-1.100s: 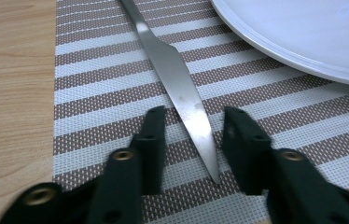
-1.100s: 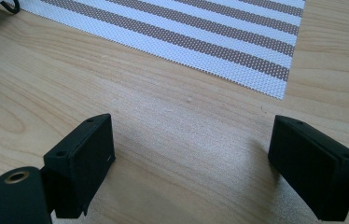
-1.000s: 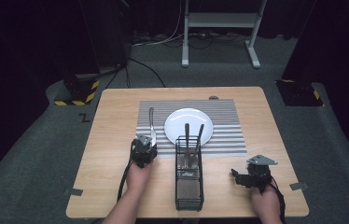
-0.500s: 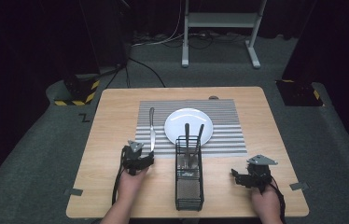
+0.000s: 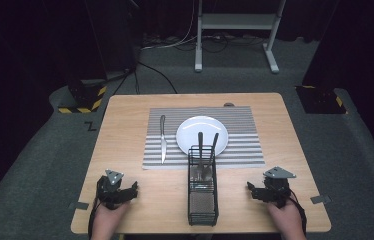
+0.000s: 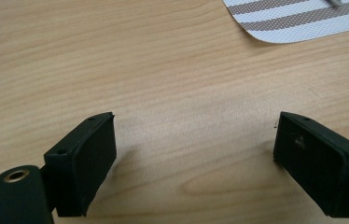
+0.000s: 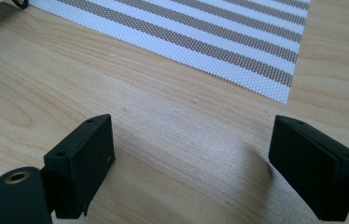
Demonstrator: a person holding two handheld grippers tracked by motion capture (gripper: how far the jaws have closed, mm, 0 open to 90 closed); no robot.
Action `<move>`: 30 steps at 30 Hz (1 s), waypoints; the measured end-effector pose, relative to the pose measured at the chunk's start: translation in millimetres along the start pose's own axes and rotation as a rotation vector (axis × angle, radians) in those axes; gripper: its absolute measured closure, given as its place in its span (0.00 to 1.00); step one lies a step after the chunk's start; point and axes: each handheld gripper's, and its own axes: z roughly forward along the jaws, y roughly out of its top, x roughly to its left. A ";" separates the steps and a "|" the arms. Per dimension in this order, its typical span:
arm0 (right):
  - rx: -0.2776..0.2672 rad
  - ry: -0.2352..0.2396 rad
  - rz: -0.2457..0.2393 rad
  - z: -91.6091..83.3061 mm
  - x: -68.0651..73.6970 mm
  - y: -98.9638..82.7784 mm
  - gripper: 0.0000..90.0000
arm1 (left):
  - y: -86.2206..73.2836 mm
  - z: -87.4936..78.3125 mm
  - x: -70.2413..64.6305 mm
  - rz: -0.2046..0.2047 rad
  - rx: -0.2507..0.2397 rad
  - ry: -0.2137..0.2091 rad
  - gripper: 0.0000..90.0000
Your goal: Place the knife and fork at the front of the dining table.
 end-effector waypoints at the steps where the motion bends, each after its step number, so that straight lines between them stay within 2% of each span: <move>1: -0.007 -0.005 -0.016 -0.8 1.5 -0.2 0.16 | -0.9 -0.7 -0.4 0.001 -0.001 -0.002 0.17; 4: -0.051 -0.009 -0.022 -6.4 8.0 2.2 0.16 | -0.9 -0.9 -2.5 0.004 0.000 0.002 0.16; 6: -0.102 -0.023 -0.030 -12.1 14.1 5.6 0.15 | -0.8 -0.5 -2.2 0.002 0.002 -0.006 0.15; 11: -0.205 -0.019 -0.032 -27.0 24.3 15.9 0.14 | -0.6 -0.3 -2.3 0.007 0.003 -0.006 0.15; 15: -0.270 -0.066 -0.034 -34.6 28.2 25.8 0.12 | -0.6 -0.3 -2.3 0.007 0.003 -0.004 0.15; 17: -0.286 -0.078 -0.024 -37.0 30.6 31.1 0.12 | -0.5 -0.5 -2.2 0.010 0.006 -0.004 0.15; 23: -0.348 -0.076 0.017 -42.9 42.3 53.9 0.11 | -0.6 -0.4 -2.3 0.008 0.006 -0.007 0.14; 26: -0.412 -0.052 0.053 -46.1 48.1 66.0 0.12 | -0.5 -0.3 -2.0 0.012 0.007 -0.010 0.14; 30: -0.480 -0.031 0.052 -48.5 54.2 79.9 0.12 | -1.3 -1.1 -1.5 0.017 0.008 -0.022 0.14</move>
